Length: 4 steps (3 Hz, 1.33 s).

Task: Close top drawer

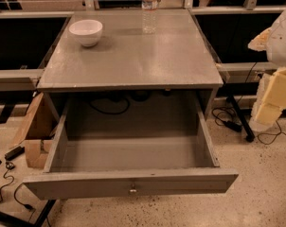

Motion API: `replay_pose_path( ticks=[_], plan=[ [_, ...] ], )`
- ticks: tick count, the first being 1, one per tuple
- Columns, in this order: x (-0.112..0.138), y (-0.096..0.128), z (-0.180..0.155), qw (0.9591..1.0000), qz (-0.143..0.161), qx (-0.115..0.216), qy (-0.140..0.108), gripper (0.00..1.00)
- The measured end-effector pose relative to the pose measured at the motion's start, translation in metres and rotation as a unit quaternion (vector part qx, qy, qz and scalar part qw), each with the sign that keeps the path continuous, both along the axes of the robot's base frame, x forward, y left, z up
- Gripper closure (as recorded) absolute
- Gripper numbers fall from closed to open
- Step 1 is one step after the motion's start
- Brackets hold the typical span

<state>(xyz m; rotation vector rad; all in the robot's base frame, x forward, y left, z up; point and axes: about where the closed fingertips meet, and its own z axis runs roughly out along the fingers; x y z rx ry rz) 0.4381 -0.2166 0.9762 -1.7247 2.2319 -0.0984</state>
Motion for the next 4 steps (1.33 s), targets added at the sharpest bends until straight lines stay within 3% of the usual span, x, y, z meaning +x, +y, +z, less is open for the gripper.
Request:
replay_pose_path(
  ticks=[2,3,4],
  plan=[
    [-0.003,0.001,-0.016,0.9999,-0.011,0.007,-0.006,0.00],
    [-0.019,0.011,-0.061,0.9985,-0.036,0.038,-0.013,0.19],
    [-0.050,0.038,-0.136,0.9937,-0.062,0.093,-0.001,0.50]
  ],
)
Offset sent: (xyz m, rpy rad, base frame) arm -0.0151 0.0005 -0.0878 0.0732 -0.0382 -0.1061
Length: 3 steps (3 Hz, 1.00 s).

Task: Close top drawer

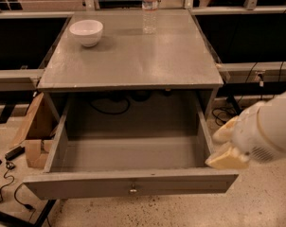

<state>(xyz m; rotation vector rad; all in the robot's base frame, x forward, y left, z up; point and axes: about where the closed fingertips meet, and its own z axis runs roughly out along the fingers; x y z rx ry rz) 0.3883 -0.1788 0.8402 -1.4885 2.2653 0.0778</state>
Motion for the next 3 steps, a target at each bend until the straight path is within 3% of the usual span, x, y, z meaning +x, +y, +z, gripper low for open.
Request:
replay_pose_path(
  ticks=[2,3],
  plan=[
    [-0.053,0.025,-0.161,0.9954,-0.037,0.066,0.059,0.96],
    [-0.064,0.030,-0.223,0.9909,-0.065,0.098,0.064,1.00]
  ],
)
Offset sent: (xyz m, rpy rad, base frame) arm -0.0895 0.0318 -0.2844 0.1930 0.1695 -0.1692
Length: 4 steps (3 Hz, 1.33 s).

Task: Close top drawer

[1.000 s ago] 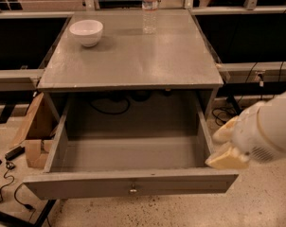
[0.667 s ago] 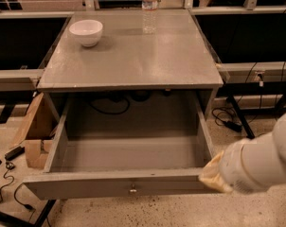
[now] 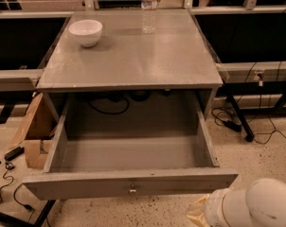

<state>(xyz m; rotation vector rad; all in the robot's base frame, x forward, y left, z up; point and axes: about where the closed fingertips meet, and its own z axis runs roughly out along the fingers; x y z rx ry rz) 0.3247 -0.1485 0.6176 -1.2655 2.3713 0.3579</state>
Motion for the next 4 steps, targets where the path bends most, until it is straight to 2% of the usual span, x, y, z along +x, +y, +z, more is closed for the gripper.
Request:
replay_pose_path(
  ticks=[1,2,3,4],
  plan=[
    [0.026,0.002,-0.036,0.9984,-0.029,0.039,-0.029,1.00],
    [0.063,0.011,-0.054,0.9943,-0.037,0.080,-0.061,1.00],
    [0.068,0.013,-0.056,0.9940,-0.030,0.083,-0.064,1.00],
    [0.074,0.016,-0.062,0.9942,-0.010,0.086,-0.064,1.00]
  ],
)
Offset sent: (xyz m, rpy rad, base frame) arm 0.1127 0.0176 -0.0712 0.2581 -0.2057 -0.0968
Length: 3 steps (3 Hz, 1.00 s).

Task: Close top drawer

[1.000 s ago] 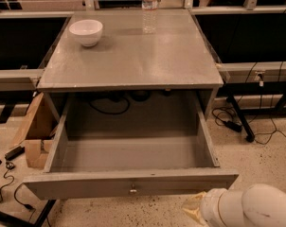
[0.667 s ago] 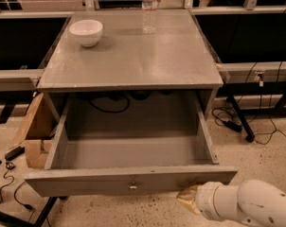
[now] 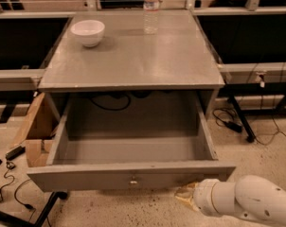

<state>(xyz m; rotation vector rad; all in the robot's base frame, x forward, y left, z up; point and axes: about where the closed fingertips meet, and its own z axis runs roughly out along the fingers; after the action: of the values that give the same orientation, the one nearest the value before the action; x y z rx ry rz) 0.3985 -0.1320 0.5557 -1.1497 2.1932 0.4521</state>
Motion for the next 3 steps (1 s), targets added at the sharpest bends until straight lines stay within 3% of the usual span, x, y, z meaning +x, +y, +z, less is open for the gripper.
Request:
replay_pose_path(
  ticks=[3],
  plan=[
    [0.035,0.007,0.004,0.9996,0.026,0.005,-0.012,1.00]
  ],
)
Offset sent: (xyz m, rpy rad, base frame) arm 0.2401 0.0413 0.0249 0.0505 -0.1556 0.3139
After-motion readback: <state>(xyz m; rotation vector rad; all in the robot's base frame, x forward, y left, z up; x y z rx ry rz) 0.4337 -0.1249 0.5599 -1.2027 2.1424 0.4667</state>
